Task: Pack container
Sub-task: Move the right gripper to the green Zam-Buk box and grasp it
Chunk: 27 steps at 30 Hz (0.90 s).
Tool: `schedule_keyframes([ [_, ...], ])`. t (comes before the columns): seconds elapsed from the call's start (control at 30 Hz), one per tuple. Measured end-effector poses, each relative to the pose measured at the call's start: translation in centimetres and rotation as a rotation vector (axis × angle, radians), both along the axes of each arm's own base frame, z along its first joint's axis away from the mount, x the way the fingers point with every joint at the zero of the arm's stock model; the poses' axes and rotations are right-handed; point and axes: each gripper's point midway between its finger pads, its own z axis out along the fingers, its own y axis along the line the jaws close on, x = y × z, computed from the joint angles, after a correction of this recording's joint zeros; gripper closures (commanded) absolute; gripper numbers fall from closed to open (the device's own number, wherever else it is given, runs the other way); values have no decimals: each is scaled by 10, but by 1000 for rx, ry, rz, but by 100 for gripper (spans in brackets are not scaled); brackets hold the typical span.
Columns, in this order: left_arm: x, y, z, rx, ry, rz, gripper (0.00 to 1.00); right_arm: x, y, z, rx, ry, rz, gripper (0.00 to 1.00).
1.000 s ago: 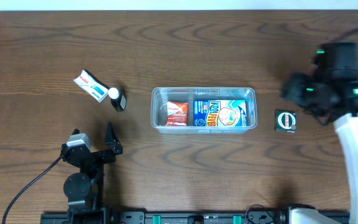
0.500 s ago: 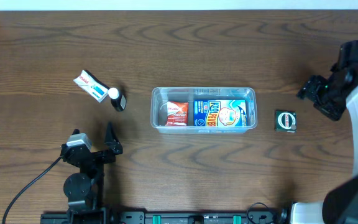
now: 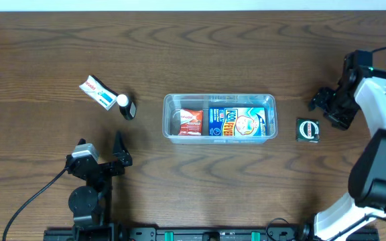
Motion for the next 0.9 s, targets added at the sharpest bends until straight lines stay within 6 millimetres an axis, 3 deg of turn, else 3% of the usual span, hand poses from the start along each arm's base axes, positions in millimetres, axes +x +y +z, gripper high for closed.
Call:
schedule_keyframes([
  [0.27,0,0,0,0,0,0,2,-4,9,-13,-4,40,180,17],
  [0.43,0,0,0,0,0,0,2,-3,15,-17,-14,31,292,7],
  [0.63,0,0,0,0,0,0,2,-11,24,-35,-16,38,383,3],
  [0.73,0,0,0,0,0,0,2,-17,27,-44,-13,46,407,5],
  [0.9,0,0,0,0,0,0,2,-22,31,-49,-9,59,439,19],
])
